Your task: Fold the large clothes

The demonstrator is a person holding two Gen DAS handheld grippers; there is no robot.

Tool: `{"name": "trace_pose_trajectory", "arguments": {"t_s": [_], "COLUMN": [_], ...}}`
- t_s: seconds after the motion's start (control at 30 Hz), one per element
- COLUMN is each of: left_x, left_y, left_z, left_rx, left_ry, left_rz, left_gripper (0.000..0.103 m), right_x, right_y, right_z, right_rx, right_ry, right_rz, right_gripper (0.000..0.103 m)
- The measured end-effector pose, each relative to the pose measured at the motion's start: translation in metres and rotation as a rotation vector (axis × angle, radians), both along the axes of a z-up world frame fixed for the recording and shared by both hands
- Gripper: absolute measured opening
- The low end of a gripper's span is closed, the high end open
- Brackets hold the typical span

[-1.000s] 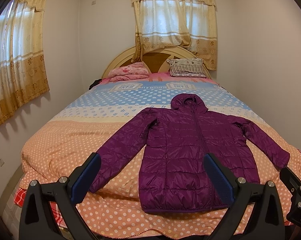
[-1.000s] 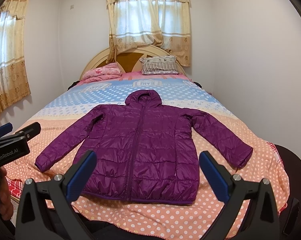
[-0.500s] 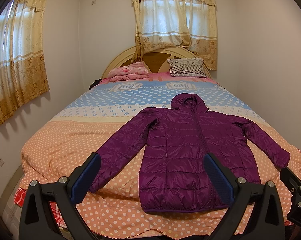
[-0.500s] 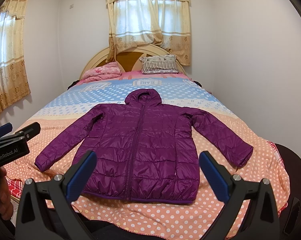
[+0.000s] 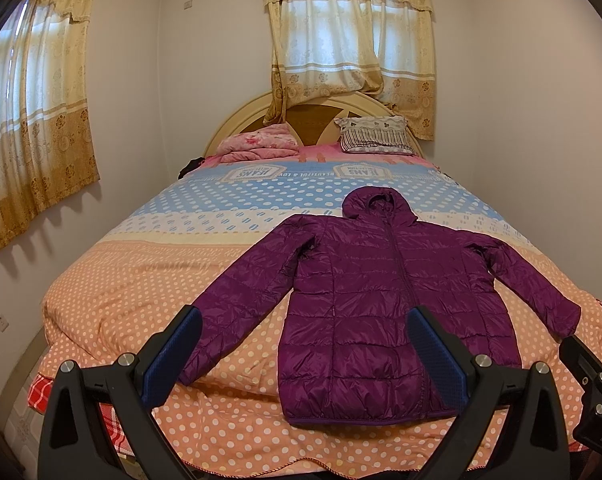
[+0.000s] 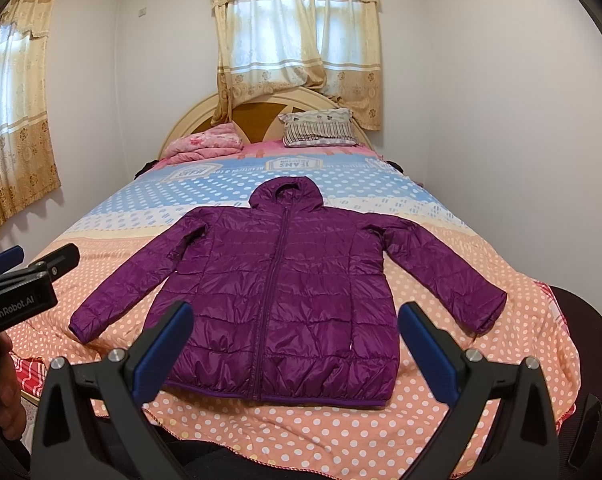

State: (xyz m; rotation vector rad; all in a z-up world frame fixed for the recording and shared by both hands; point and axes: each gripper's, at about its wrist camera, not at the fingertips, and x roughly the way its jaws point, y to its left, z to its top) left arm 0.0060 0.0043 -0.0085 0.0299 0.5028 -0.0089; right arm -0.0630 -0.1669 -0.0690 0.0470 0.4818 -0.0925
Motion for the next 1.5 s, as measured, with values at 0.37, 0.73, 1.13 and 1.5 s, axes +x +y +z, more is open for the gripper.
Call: {"name": "trace_pose_trajectory", "arguments": {"t_s": [0.37, 0.73, 1.13, 1.5], "left_x": [-0.001, 0.006, 0.050, 0.149], "left_y": [0.001, 0.004, -0.002, -0.031], "left_z": [0.000, -0.009, -0.046, -0.093], "left_rx": [-0.001, -0.006, 0.049, 0.147], "left_ry": [0.000, 0.020, 0.092, 0.135], "left_rz": [0.001, 0.006, -0.011, -0.062], "left_gripper": [0.102, 0.102, 0.102, 0.102], "right_x": [0.002, 0.006, 0.039, 0.081], "right_y": [-0.001, -0.003, -0.044, -0.197], "right_z": [-0.001, -0.004, -0.038, -0.097], "right_rx": [0.007, 0.019, 0.128, 0.264], "right_ry": [0.009, 0.031, 0.106, 0.207], "right_rz": [0.000, 0.000, 0.013, -0.302], "right_gripper": [0.103, 0.103, 0.103, 0.092]}}
